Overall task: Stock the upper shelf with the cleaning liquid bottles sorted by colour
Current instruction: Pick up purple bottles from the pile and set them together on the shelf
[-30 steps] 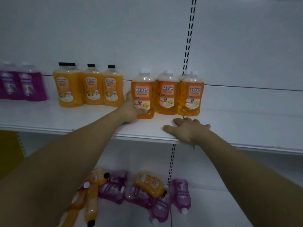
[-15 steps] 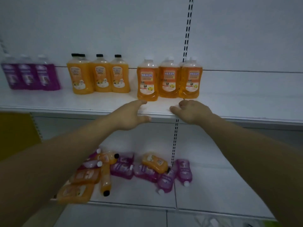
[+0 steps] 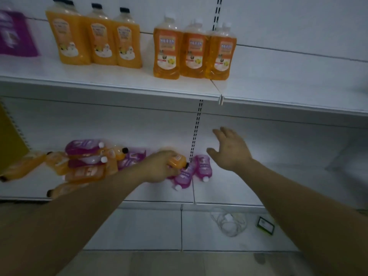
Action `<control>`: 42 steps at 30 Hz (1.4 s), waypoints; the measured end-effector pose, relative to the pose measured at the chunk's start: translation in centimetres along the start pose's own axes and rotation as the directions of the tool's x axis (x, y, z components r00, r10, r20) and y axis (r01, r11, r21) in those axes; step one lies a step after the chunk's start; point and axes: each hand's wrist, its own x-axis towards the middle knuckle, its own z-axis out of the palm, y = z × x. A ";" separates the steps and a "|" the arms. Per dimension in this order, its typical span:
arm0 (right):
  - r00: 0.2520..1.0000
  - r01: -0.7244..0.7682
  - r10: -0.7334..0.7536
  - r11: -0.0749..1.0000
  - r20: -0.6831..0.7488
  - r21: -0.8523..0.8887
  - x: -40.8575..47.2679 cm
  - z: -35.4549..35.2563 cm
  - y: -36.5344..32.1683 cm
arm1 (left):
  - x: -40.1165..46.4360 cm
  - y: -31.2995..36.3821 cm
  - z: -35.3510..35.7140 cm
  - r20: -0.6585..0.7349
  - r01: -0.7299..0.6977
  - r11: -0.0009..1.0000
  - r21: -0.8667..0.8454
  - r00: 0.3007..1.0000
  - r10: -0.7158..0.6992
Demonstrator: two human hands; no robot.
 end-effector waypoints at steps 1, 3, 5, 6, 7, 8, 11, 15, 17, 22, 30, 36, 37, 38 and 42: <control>0.999 -0.024 0.023 1.000 0.036 0.019 0.0 1.0 0.5 | 0.4 -0.5 0.9 0.021 0.008 1.000 -0.008 1.000 -0.007; 0.992 -0.070 0.063 0.996 0.108 0.062 0.8 3.5 1.7 | 1.7 -1.7 2.8 0.067 0.050 0.998 -0.039 0.997 -0.048; 0.981 -0.102 0.083 0.990 0.176 0.100 2.1 6.3 3.2 | 3.3 -2.9 4.6 0.092 0.125 0.989 -0.075 0.989 -0.118; 0.972 -0.122 0.096 0.986 0.212 0.115 2.8 7.6 3.9 | 4.2 -3.5 5.4 0.092 0.151 0.985 -0.088 0.985 -0.143; 0.961 -0.140 0.103 0.981 0.256 0.131 3.7 9.2 4.8 | 5.5 -4.2 6.4 0.096 0.181 0.978 -0.106 0.981 -0.171; 0.948 -0.158 0.109 0.977 0.299 0.144 4.6 10.7 5.6 | 6.7 -4.7 7.4 0.087 0.198 0.972 -0.128 0.978 -0.187; 0.912 -0.198 0.114 0.964 0.395 0.178 7.2 16.0 8.0 | 10.4 -5.8 10.3 0.058 0.269 0.950 -0.157 0.963 -0.263; 0.854 -0.287 0.133 0.926 0.502 0.244 9.8 23.6 10.2 | 15.1 -7.9 15.1 0.004 0.334 0.923 -0.192 0.941 -0.340; 0.829 -0.352 0.173 0.900 0.531 0.257 10.3 26.1 10.6 | 16.6 -8.9 17.2 -0.014 0.361 0.906 -0.222 0.928 -0.373; 0.837 -0.461 0.280 0.823 0.469 0.331 10.8 31.0 11.2 | 18.9 -12.1 21.4 -0.128 0.454 0.832 -0.319 0.849 -0.512; 0.898 -0.419 0.286 0.788 0.335 0.451 8.5 30.6 12.1 | 18.8 -12.8 22.2 -0.211 0.457 0.748 -0.480 0.768 -0.605; 0.925 -0.377 0.341 0.787 0.166 0.488 5.9 25.9 11.4 | 15.7 -12.2 17.9 -0.215 0.384 0.745 -0.545 0.795 -0.567; 0.930 -0.363 0.337 0.791 0.145 0.492 5.9 25.1 11.2 | 15.5 -11.9 17.0 -0.238 0.368 0.801 -0.473 0.821 -0.518; 0.940 -0.336 0.319 0.805 0.122 0.489 5.9 24.3 11.1 | 15.5 -11.7 16.1 -0.261 0.348 0.846 -0.404 0.843 -0.471; 0.985 -0.171 0.171 0.900 0.036 0.401 5.9 22.6 10.6 | 16.6 -11.3 13.7 -0.291 0.262 0.936 -0.236 0.900 -0.325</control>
